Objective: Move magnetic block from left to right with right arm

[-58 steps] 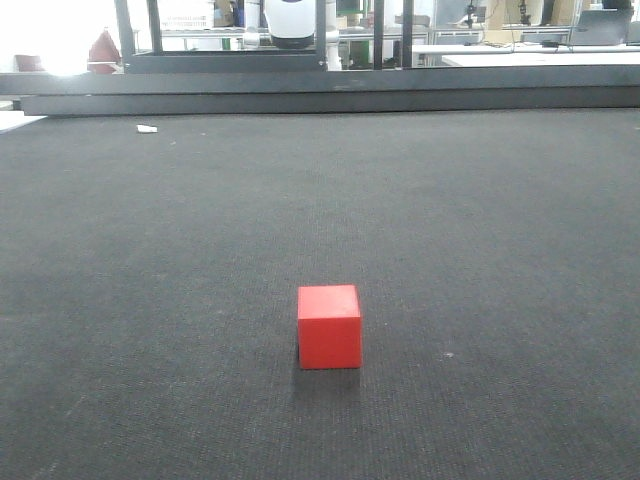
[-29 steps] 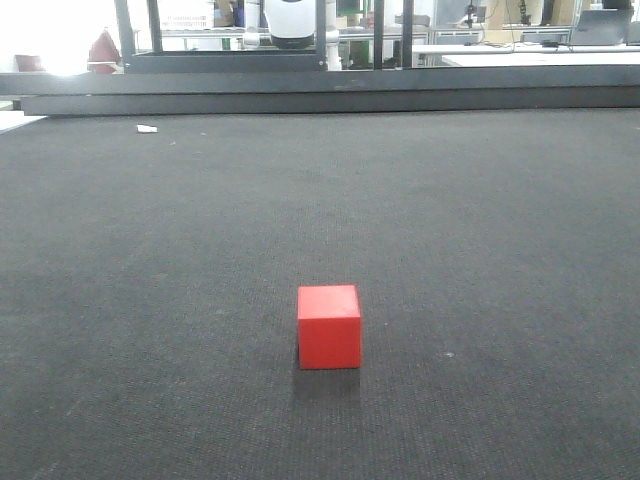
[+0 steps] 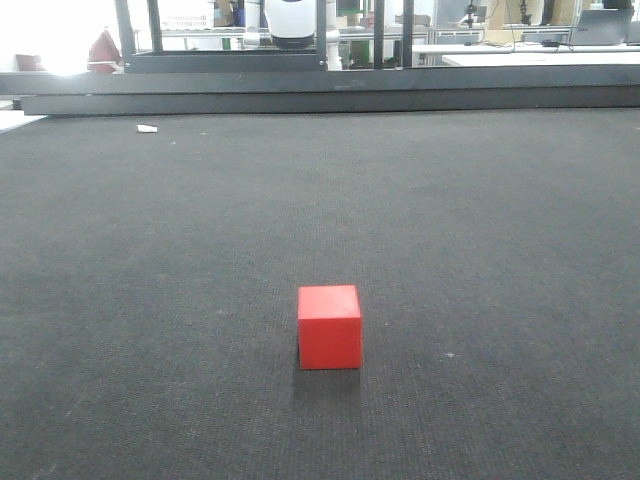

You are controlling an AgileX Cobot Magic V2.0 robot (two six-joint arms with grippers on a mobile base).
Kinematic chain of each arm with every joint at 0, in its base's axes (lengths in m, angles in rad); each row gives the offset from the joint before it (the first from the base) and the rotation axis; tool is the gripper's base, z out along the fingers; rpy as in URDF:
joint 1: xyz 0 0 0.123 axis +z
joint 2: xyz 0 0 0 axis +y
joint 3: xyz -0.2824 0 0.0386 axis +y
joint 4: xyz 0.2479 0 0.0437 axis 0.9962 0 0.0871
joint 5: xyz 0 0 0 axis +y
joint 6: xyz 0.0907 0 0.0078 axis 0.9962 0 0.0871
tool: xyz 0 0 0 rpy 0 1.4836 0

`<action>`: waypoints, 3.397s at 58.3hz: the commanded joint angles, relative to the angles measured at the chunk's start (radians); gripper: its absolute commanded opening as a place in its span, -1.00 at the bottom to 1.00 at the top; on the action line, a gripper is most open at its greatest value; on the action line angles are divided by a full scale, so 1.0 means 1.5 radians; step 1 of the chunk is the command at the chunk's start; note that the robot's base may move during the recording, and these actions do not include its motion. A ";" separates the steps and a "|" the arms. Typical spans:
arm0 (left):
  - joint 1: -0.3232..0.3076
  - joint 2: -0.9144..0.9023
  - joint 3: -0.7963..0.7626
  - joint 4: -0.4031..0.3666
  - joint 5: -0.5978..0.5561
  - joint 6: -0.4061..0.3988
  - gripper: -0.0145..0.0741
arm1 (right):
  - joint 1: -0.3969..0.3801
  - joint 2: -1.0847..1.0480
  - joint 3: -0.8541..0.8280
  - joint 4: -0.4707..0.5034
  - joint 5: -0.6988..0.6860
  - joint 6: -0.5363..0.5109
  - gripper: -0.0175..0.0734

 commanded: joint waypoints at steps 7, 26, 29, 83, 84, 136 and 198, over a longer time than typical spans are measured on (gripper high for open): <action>0.002 -0.006 0.007 -0.004 -0.055 -0.001 -0.94 | -0.002 -0.012 -0.096 0.003 0.010 -0.005 -0.50; 0.002 -0.006 0.007 -0.004 -0.055 -0.001 -0.94 | -0.002 0.121 -0.214 0.004 0.203 -0.002 -0.50; 0.002 -0.006 0.007 -0.004 -0.055 -0.001 -0.94 | -0.002 0.162 -0.235 0.004 0.215 -0.001 -0.50; 0.002 -0.006 0.007 -0.004 -0.055 -0.001 -0.94 | 0.202 0.738 -0.560 -0.039 0.600 0.358 0.77; 0.002 -0.006 0.007 -0.004 -0.055 -0.001 -0.94 | 0.209 0.745 -0.565 -0.039 0.601 0.365 0.77; 0.002 -0.006 0.007 -0.004 -0.055 -0.001 -0.94 | 0.519 1.147 -0.934 -0.035 0.645 0.513 0.76; 0.002 -0.006 0.007 -0.004 -0.055 -0.001 -0.94 | 0.525 1.227 -0.961 -0.032 0.622 0.508 0.47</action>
